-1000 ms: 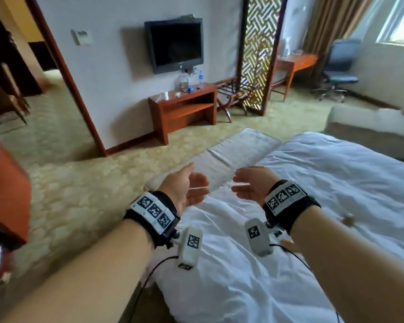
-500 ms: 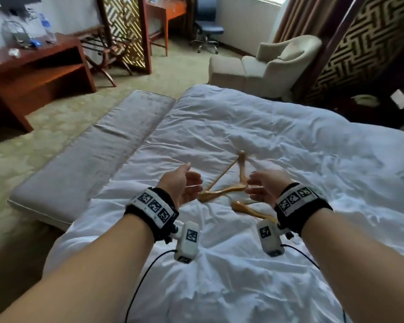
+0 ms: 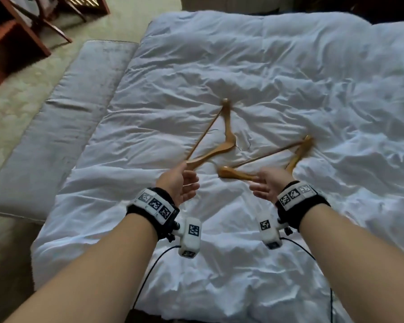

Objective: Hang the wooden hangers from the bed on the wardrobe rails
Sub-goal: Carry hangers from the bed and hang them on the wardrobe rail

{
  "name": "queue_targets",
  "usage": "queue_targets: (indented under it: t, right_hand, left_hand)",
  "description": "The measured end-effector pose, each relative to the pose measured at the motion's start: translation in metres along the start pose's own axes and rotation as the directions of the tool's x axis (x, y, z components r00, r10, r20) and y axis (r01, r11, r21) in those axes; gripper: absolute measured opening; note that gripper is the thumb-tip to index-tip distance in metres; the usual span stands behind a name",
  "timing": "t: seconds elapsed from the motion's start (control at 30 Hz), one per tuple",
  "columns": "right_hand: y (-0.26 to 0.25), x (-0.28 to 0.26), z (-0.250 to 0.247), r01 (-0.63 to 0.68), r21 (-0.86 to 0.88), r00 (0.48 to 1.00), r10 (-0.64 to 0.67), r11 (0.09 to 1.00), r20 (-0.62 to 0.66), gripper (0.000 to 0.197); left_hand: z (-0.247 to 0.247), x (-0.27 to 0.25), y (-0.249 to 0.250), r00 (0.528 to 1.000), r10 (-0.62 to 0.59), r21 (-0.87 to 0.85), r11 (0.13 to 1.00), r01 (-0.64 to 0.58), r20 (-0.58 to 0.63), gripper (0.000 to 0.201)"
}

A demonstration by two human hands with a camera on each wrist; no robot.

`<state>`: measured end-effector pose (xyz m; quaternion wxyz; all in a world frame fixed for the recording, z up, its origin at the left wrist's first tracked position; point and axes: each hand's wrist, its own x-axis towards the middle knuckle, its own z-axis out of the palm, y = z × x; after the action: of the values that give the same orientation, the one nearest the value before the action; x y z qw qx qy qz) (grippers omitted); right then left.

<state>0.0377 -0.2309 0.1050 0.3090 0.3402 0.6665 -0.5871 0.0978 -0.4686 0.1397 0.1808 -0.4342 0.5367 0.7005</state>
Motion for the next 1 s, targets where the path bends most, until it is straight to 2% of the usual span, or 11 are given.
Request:
queue_targets:
  t: [0.13, 0.3, 0.47, 0.7, 0.9, 1.0]
  right_hand:
    - [0.028, 0.062, -0.042, -0.121, 0.097, 0.990, 0.128, 0.988, -0.067, 0.019]
    - [0.060, 0.120, -0.085, -0.217, 0.249, 0.959, 0.254, 0.944, -0.126, 0.016]
    - [0.088, 0.161, -0.115, -0.314, 0.370, 0.923, 0.373, 0.874, -0.097, 0.043]
    - [0.120, 0.192, -0.115, -0.330, 0.522, 0.920, 0.393, 0.787, -0.011, 0.071]
    - [0.127, 0.212, -0.118, -0.354, 0.561, 0.895, 0.445, 0.748, -0.028, 0.060]
    - [0.131, 0.219, -0.121, -0.369, 0.553, 0.888, 0.460, 0.747, -0.027, 0.057]
  left_hand:
    - [0.044, 0.058, -0.029, 0.993, -0.116, -0.018, 0.993, 0.115, -0.032, 0.039]
    - [0.095, 0.118, -0.056, 0.979, -0.190, 0.029, 0.981, 0.192, -0.074, 0.032]
    - [0.124, 0.170, -0.069, 0.954, -0.266, 0.059, 0.959, 0.277, -0.141, 0.023]
    - [0.141, 0.220, -0.071, 0.943, -0.242, 0.173, 0.943, 0.284, -0.229, 0.029]
    - [0.158, 0.249, -0.073, 0.961, -0.199, 0.218, 0.946, 0.240, -0.195, 0.046]
    - [0.163, 0.260, -0.078, 0.959, -0.197, 0.235, 0.941, 0.243, -0.203, 0.041]
